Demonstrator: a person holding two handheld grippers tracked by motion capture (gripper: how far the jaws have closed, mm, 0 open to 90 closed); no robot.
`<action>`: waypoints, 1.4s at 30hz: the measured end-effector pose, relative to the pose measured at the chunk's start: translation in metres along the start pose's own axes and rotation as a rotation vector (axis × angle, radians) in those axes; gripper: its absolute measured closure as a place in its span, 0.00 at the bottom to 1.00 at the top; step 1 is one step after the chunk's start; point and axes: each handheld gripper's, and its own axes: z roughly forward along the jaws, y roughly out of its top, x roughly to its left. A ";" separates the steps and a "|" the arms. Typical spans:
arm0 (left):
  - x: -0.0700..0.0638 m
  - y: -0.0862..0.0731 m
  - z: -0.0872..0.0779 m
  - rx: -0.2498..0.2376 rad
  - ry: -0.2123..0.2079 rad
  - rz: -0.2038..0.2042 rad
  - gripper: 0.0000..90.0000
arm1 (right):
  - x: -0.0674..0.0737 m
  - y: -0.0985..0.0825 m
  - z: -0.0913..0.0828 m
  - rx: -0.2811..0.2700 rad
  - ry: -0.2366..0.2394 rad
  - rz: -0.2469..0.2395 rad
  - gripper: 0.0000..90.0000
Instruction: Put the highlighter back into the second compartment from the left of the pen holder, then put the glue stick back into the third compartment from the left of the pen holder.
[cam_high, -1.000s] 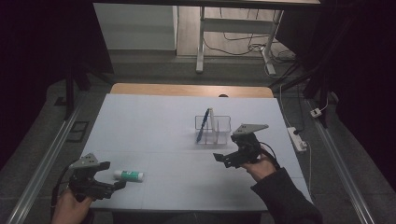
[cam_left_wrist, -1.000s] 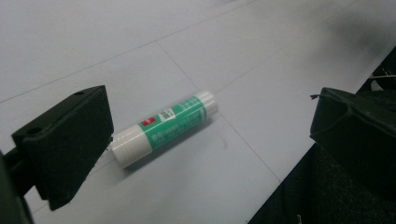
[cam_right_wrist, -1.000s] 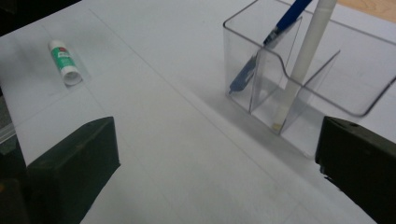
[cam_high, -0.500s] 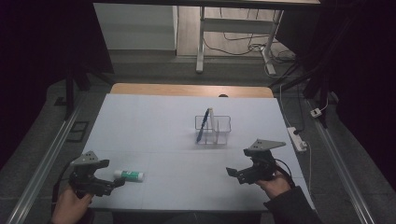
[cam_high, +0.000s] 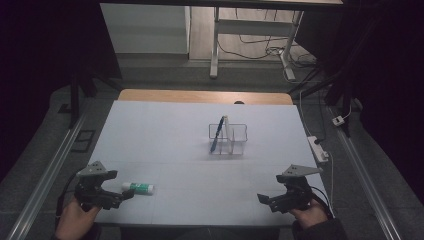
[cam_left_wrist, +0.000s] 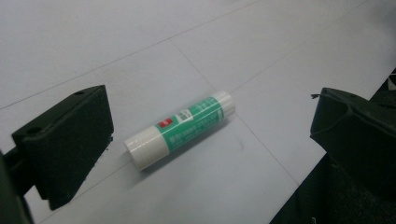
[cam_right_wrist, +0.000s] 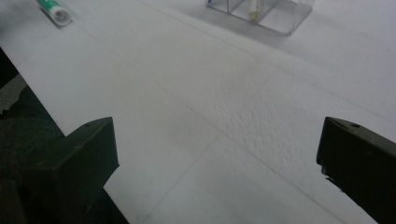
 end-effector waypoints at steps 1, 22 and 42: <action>0.000 0.000 0.000 0.004 0.005 -0.001 0.00 | 0.000 -0.003 -0.001 0.004 -0.004 0.008 0.00; 0.005 0.004 0.004 0.118 0.014 0.037 0.44 | -0.003 -0.008 -0.008 0.017 0.021 0.052 0.00; 0.010 0.006 0.033 0.396 0.052 0.033 0.99 | -0.003 -0.006 -0.003 0.065 0.036 0.038 0.00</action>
